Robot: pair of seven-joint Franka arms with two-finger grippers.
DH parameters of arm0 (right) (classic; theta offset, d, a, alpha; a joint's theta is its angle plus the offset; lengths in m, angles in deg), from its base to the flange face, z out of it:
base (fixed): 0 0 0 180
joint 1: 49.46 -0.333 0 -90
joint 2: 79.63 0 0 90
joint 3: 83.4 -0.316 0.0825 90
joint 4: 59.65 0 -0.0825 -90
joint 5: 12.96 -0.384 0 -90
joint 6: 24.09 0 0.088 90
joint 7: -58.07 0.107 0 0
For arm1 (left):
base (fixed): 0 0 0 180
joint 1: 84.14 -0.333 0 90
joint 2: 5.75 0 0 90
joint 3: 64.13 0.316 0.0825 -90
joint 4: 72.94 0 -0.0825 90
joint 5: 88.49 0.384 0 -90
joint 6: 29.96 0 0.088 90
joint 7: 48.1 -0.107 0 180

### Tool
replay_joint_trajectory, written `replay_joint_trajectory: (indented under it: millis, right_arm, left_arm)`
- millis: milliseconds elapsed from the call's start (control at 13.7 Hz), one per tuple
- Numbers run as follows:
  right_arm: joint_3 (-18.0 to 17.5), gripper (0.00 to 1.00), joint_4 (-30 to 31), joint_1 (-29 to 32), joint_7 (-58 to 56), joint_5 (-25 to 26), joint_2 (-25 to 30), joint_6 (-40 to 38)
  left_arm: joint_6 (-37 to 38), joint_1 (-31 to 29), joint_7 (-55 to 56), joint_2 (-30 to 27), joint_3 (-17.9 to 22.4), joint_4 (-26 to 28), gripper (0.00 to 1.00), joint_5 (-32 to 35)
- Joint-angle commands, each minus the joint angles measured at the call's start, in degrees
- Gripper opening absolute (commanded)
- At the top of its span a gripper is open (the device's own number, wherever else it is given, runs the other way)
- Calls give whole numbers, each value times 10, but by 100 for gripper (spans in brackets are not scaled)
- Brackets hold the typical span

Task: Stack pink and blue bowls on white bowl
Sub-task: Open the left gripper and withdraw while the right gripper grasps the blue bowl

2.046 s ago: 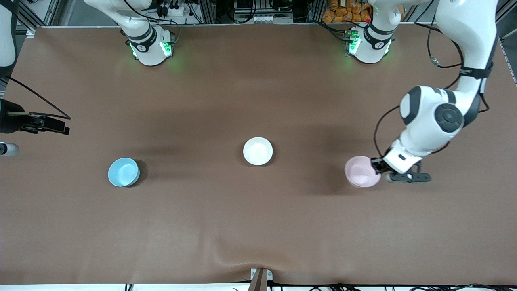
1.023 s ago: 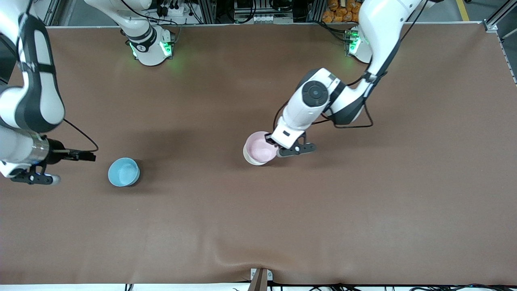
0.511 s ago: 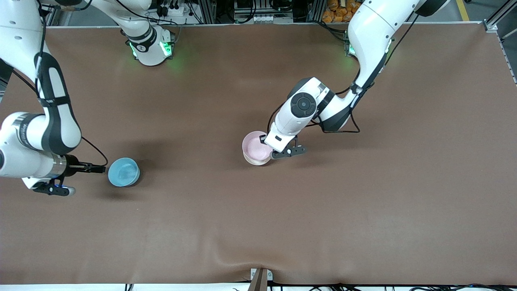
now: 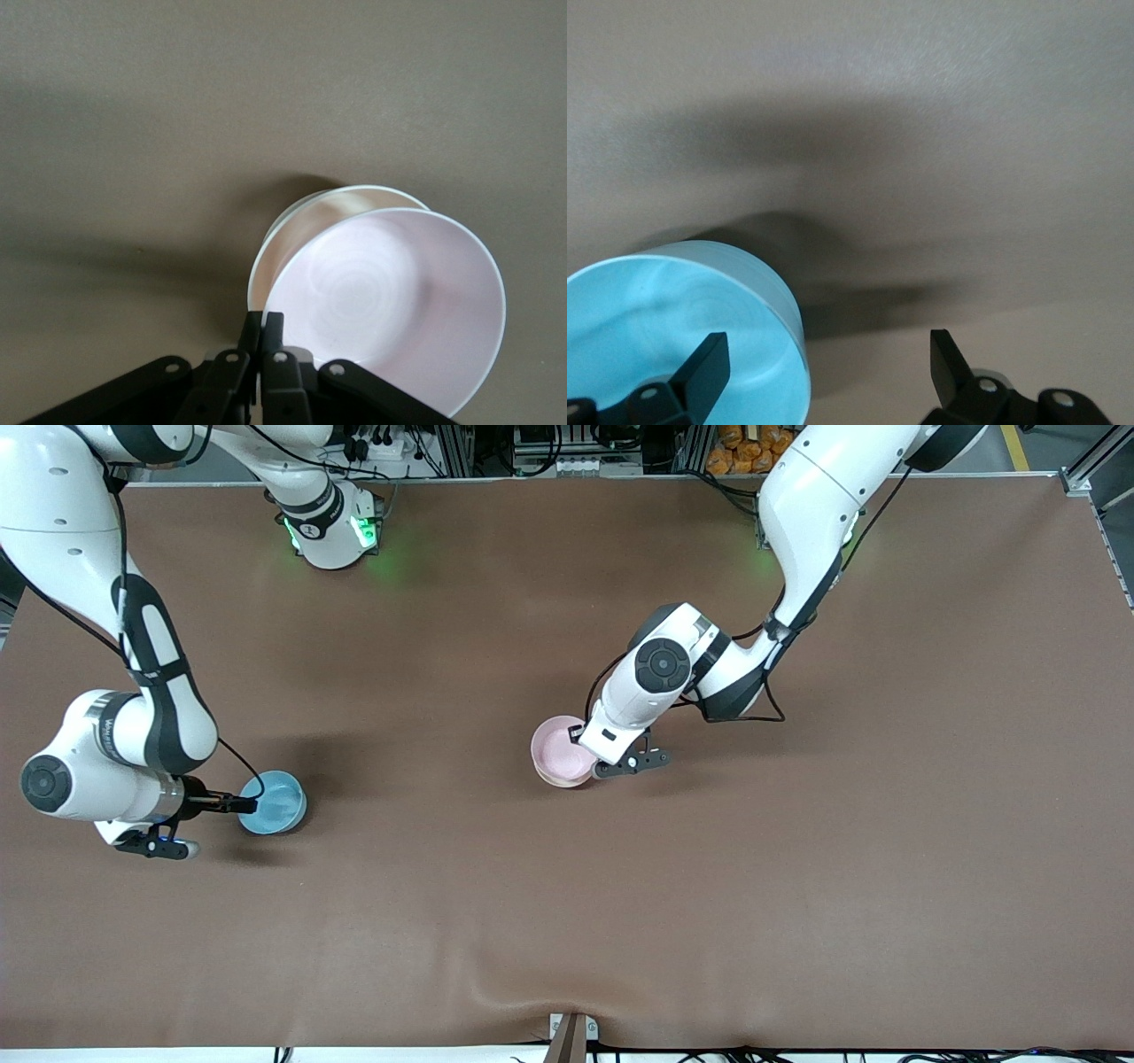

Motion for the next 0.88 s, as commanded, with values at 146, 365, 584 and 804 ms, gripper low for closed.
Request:
replay_joint_trajectory:
  millis: [146, 365, 584, 804]
  right_arm:
    - [-4, 75, 18, -9, 25, -8, 6, 6]
    - [-4, 15, 18, -4, 26, -18, 8, 4]
    - [-4, 0, 19, -2, 26, -20, 12, 1]
    - [-4, 0, 19, -3, 26, -20, 20, -3]
  left_arm:
    - [5, 8, 8, 8, 8, -31, 100, 2]
    - [86, -32, 3, -66, 24, -39, 100, 3]
    - [215, -99, -26, -146, 24, -73, 100, 3]
    - [329, -167, -58, -215, 25, -105, 100, 3]
